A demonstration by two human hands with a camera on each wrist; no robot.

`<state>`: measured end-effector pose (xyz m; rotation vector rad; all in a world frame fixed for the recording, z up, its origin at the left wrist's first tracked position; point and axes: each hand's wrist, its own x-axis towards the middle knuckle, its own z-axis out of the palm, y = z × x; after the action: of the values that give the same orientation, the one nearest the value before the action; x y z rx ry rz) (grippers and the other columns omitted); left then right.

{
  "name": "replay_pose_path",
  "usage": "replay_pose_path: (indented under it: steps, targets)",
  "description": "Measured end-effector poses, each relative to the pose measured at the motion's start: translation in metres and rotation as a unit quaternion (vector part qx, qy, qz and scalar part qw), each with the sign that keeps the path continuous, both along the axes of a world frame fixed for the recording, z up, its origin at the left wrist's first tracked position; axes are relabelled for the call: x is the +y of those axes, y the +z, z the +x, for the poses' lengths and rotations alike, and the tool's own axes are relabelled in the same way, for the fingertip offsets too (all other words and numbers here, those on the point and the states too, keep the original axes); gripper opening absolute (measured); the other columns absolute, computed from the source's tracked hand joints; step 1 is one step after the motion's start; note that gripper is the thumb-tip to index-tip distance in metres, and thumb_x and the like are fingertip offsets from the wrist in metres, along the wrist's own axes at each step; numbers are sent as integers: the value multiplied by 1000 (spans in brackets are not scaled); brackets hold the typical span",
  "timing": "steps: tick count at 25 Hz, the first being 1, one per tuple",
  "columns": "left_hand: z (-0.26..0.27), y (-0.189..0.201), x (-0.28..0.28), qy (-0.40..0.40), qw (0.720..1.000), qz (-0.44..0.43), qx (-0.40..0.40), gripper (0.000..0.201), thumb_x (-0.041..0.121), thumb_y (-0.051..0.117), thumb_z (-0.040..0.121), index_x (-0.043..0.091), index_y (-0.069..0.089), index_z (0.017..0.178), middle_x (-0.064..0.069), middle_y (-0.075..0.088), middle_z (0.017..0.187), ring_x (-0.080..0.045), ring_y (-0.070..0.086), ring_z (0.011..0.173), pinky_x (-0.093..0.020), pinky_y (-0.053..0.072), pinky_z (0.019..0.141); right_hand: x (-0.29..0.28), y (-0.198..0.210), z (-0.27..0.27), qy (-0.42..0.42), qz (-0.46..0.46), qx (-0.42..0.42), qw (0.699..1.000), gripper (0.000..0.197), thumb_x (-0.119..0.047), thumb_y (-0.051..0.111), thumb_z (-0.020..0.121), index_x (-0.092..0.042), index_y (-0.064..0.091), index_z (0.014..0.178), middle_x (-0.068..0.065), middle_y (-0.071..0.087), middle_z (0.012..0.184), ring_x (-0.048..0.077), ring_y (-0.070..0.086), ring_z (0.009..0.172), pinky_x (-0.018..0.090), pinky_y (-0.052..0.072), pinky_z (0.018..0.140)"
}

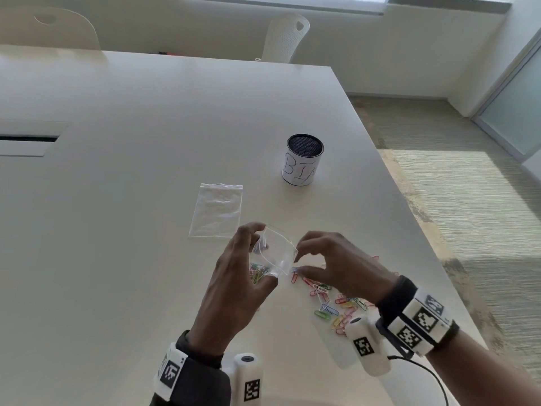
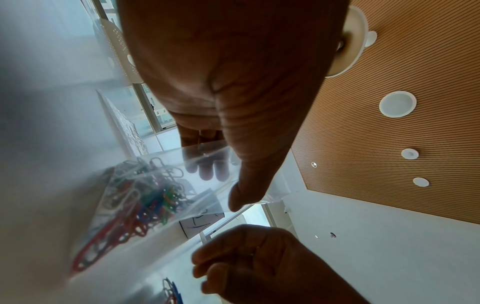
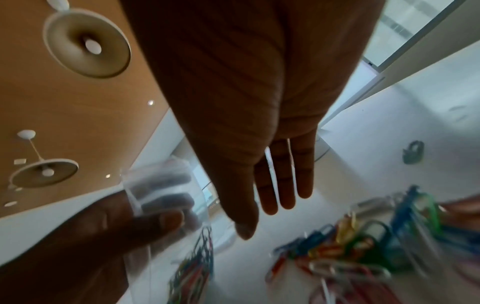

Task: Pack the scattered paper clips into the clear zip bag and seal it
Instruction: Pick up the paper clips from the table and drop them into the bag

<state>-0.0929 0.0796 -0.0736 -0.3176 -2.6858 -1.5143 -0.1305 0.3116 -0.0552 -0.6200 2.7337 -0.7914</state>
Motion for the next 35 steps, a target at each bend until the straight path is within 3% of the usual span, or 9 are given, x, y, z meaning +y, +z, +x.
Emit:
replay_pose_path:
  steps: [4,9,12,14,17,24,28,30,35]
  targets:
    - [1,-2,0,0,1000,-5,0,73,11,80,81,37,43,138,16,59,114,-3,62,105,-12,49,77,-5,-18,-1,118,51,16,992,19,-27,67,100,-28,77,117,-15,68,124,6,60,114,31,54,98]
    - [2,0,-4,5,1000,-10,-5,71,12,79,81,37,43,137,18,57,113,-3,61,100,-7,44,75,17,0,6,105,111,4,988,24,-39,63,101,-31,73,121,-18,64,123,1,58,109,30,54,95]
    - [2,1,-5,3,1000,-6,-8,70,10,78,81,37,43,135,18,57,112,-2,61,97,-7,45,74,26,6,12,89,182,3,979,61,-65,68,87,-42,55,142,-21,50,141,1,50,123,26,52,95]
    - [1,2,-4,-1,1000,-6,-12,70,10,78,81,38,43,135,18,57,113,-4,61,98,-9,45,73,25,4,14,94,208,-8,974,69,-64,71,85,-47,47,148,-21,44,145,3,45,127,19,45,90]
    - [1,1,-3,-3,1000,-5,-15,71,10,78,81,38,43,135,18,57,113,-5,61,98,-10,44,74,20,-1,14,91,189,-3,978,52,-49,72,92,-43,58,141,-16,49,144,5,49,123,13,36,90]
    - [1,-1,-5,-1,1000,-7,-9,72,11,80,81,38,43,136,18,57,113,-5,61,101,-10,45,76,6,-9,17,42,136,32,989,13,-25,69,100,-24,75,111,-8,67,117,4,62,91,15,51,79]
    - [2,-1,-6,0,1000,-9,-7,71,11,80,81,37,44,136,19,57,113,-5,61,100,-6,43,75,1,-12,13,13,123,39,992,10,-15,69,100,-17,79,102,-4,70,107,10,69,84,21,58,75]
    - [2,-1,-7,2,1000,-8,-4,71,11,80,81,37,44,136,18,57,112,-4,60,102,-6,44,77,4,-13,10,-6,101,38,994,10,-16,71,98,-15,81,101,-3,73,104,9,70,82,15,56,73]
    - [2,0,-7,0,1000,-9,-7,69,13,80,83,38,43,136,18,57,114,-5,60,102,-4,43,76,20,-7,5,-103,-36,-27,994,9,-11,83,87,-18,84,92,-7,79,84,5,74,74,16,58,72]
